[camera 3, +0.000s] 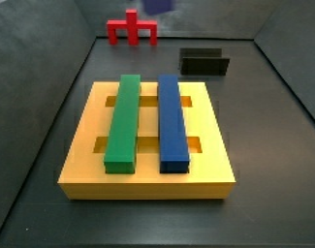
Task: Pick up the purple object. Move up. Move to above the board. Insert the purple object.
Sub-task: Move to above the board.
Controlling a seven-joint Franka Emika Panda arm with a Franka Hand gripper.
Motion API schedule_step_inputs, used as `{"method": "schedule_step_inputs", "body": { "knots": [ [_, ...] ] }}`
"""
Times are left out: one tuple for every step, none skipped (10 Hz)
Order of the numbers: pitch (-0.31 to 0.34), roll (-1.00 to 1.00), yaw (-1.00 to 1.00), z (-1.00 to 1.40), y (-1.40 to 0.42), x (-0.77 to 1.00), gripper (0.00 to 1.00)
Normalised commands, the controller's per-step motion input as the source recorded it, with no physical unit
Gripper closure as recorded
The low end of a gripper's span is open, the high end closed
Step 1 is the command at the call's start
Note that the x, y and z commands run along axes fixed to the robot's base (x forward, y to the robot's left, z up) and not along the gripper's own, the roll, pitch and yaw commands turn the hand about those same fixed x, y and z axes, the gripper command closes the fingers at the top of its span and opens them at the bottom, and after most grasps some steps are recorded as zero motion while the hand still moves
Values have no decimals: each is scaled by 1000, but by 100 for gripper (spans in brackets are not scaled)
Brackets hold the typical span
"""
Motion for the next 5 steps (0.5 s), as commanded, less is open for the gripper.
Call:
{"method": "schedule_step_inputs", "body": {
  "knots": [
    [97,6,1000,57,-260,300,100],
    [85,-1,1000,56,-129,130,100],
    [81,-1,1000,32,-87,56,100],
    [84,-1,1000,27,-69,64,100],
    [94,0,1000,25,-46,70,100]
  ]
}}
